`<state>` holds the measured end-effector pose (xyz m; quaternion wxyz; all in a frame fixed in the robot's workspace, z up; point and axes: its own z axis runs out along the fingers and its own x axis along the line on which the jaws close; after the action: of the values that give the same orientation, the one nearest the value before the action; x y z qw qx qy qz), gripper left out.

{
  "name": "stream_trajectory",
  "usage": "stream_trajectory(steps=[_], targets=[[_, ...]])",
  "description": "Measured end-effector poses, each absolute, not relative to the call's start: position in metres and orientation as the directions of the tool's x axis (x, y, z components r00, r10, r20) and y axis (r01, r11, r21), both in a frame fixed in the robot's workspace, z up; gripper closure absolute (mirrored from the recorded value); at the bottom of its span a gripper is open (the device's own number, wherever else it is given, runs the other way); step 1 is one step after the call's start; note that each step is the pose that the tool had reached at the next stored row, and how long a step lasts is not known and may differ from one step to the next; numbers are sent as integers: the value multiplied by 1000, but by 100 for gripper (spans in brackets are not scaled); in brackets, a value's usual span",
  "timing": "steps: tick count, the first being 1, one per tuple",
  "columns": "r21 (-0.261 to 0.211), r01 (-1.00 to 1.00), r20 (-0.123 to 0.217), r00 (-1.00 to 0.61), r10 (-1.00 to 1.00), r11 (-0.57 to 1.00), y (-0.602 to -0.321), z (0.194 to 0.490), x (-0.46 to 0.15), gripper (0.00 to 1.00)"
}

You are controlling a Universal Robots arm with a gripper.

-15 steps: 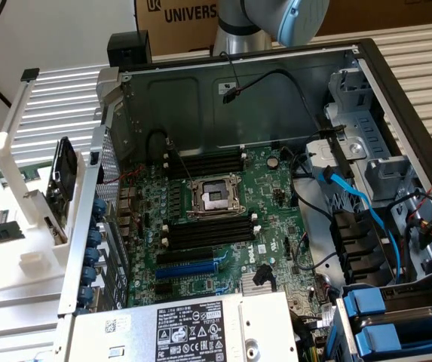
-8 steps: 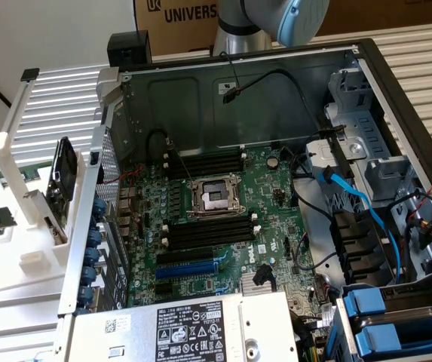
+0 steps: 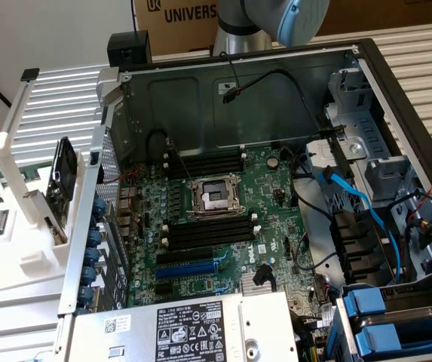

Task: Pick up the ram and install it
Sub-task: 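Pick up the ram and move it above insertion slot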

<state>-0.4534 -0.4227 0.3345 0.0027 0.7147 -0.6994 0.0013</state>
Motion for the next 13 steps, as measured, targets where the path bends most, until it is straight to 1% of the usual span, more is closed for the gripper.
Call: stream_trajectory(steps=[5,13], targets=[[5,-1000,7,21,-1000,-21,-423,353,-446,88],[7,-1000,-3,17,-1000,-17,-432,355,-440,88]])
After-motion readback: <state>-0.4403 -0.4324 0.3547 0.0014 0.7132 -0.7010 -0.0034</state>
